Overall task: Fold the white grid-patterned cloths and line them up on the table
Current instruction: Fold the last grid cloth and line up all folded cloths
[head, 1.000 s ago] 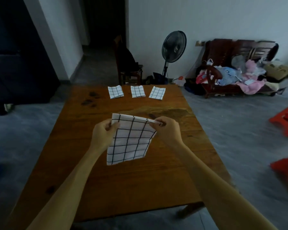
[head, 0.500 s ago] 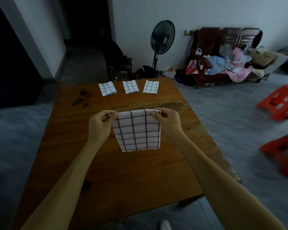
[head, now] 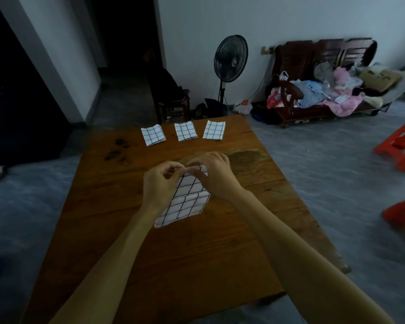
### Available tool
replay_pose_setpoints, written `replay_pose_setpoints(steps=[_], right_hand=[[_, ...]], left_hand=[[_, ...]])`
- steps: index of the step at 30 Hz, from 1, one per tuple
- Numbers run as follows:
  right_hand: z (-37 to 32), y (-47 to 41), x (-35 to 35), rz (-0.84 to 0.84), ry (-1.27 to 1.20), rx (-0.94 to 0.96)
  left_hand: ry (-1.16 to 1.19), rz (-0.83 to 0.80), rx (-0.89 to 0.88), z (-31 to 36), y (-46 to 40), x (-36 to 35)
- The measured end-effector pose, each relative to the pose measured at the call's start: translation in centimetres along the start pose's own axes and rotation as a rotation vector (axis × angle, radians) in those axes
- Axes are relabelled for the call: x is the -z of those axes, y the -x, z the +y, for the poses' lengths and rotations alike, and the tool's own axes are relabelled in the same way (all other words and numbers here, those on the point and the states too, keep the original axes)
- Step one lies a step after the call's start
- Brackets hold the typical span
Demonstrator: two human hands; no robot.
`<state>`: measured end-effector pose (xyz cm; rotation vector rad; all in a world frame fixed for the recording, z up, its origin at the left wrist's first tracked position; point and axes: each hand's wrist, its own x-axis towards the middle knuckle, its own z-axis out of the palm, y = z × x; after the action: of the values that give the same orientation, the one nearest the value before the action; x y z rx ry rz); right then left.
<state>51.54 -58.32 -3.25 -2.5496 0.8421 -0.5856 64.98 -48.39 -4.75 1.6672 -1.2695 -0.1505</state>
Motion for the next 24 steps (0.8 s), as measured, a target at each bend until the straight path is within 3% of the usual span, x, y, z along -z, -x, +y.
replay_pose_setpoints(steps=[7,12,15,24], right_hand=[[1.2,-2.2,1.1,0.092,-0.183,-0.035],[0.7,-2.1,1.1,0.01,-0.222,0.005],[0.4,-2.7,0.7,0.068,-0.211,0.026],[2.0,-2.1,2.2,0.164,-0.325,-0.06]], left_hand=[[-0.006,0.004,0.083,-0.7,0.0,-0.4],[-0.027,0.066,0.051,-0.6,0.0,-1.5],[-0.034,0.052,0.034,-0.4,-0.3,-1.9],[-0.181,-0.022,0.205,-5.0,3.2,-3.4]])
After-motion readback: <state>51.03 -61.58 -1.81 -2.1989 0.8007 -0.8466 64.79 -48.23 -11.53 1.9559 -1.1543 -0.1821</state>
